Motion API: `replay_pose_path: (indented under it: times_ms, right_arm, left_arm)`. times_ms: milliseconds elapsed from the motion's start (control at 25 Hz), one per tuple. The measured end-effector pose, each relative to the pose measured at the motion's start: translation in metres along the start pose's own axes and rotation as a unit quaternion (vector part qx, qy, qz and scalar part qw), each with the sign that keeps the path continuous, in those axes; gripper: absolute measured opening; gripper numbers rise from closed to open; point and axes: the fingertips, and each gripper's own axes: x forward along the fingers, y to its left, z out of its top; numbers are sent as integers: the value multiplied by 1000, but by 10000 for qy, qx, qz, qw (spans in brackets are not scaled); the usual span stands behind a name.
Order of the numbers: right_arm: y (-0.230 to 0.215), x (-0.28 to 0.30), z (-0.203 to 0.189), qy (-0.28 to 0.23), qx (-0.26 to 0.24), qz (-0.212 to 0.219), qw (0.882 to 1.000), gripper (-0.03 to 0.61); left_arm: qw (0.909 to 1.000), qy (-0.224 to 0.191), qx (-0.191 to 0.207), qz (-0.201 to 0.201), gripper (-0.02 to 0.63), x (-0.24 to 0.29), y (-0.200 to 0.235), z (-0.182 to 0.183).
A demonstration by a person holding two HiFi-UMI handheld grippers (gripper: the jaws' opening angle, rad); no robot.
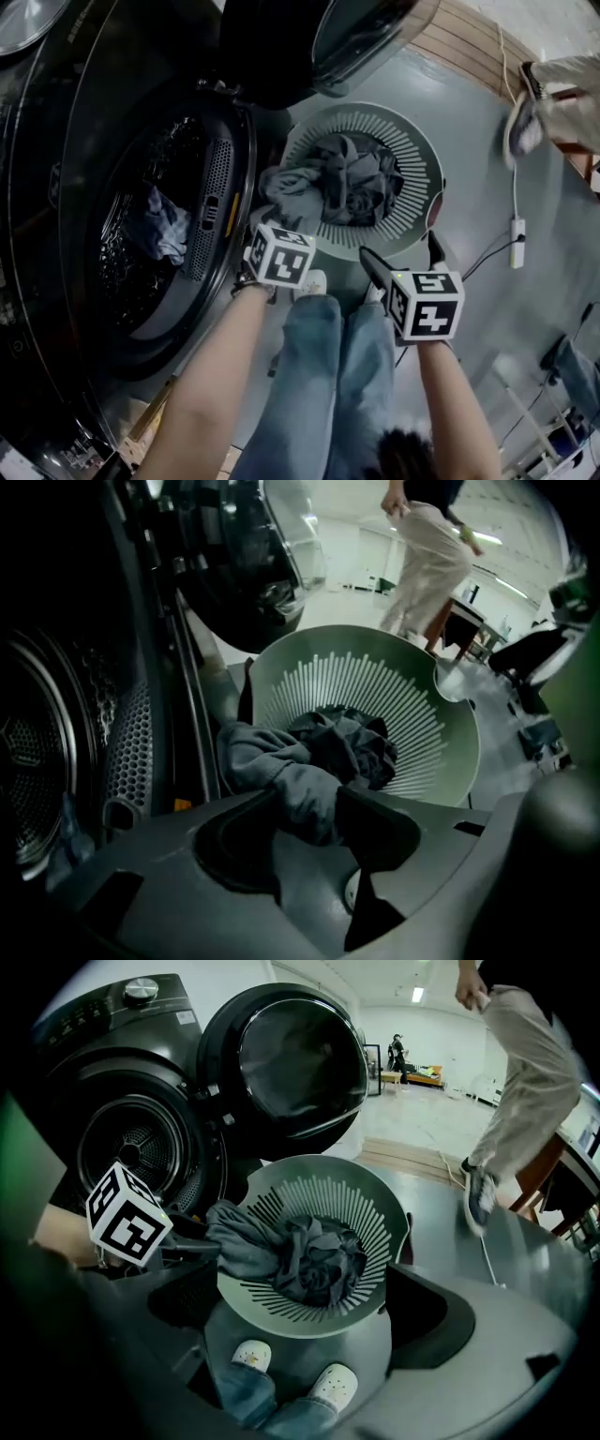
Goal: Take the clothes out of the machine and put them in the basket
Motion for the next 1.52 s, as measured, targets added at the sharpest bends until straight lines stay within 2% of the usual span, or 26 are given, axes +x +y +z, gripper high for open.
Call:
replay_pose_path:
  times_ms: [80, 160, 280, 360, 520, 640, 800, 960, 1080, 1120, 1160, 1200, 1240, 1280, 1320, 1520]
  right_arm:
    - [1, 0, -1, 23, 21, 3, 10000, 558]
    - [2, -1, -2, 46, 10, 19, 10000, 558]
    - [3, -5, 4, 21, -44, 48, 10000, 558]
    - [2, -9, 10, -26, -64, 55, 10000, 558]
    - [-4, -16, 21, -117, -62, -4, 9999, 557]
    - [-12, -21, 30, -219, -32, -88, 9997, 557]
    - [-25, -27, 32, -301, 75, -221, 9993, 556]
    - [-35, -31, 24, -289, 164, -304, 9990, 555]
    - [-39, -32, 17, -264, 206, -325, 9989, 555]
    - [-39, -32, 15, -259, 211, -323, 9989, 555]
    - [-40, -32, 13, -251, 212, -318, 9990, 555]
    - [-40, -32, 12, -240, 209, -312, 9990, 555]
    - [-40, -32, 10, -227, 204, -306, 9991, 554]
    - [-40, -31, 9, -215, 199, -300, 9991, 554]
    - [-40, -31, 8, -209, 196, -293, 9992, 554]
    - [-40, -29, 7, -224, 207, -244, 9992, 554]
  left_arm:
    - [9994, -58, -335, 73, 137, -7, 6, 4]
    - [9996, -71, -265, 77, 74, -13, 5, 7]
    - [9996, -53, 267, 2, 64, -22, -4, 12]
    - [9989, -186, 414, -85, 61, -33, -8, 22]
    - [9966, -688, 266, -356, 61, -56, -21, 51]
    - [9899, -1215, 140, -715, 61, -72, -37, 81]
    - [9685, -2104, 19, -1333, 61, -99, -65, 122]
    - [9352, -2869, -418, -2036, 61, -122, -88, 153]
    - [9096, -3071, -1043, -2596, 61, -125, -101, 164]
    - [9086, -3002, -1227, -2632, 63, -121, -102, 164]
    - [9142, -2882, -1320, -2525, 67, -114, -101, 162]
    - [9235, -2752, -1309, -2331, 115, -107, -99, 160]
    - [9325, -2638, -1236, -2136, 219, -101, -98, 157]
    - [9394, -2548, -1161, -1981, 296, -97, -97, 154]
    - [9445, -2475, -1110, -1855, 322, -94, -95, 151]
    - [9653, -2155, -931, -1143, 353, -85, -67, 122]
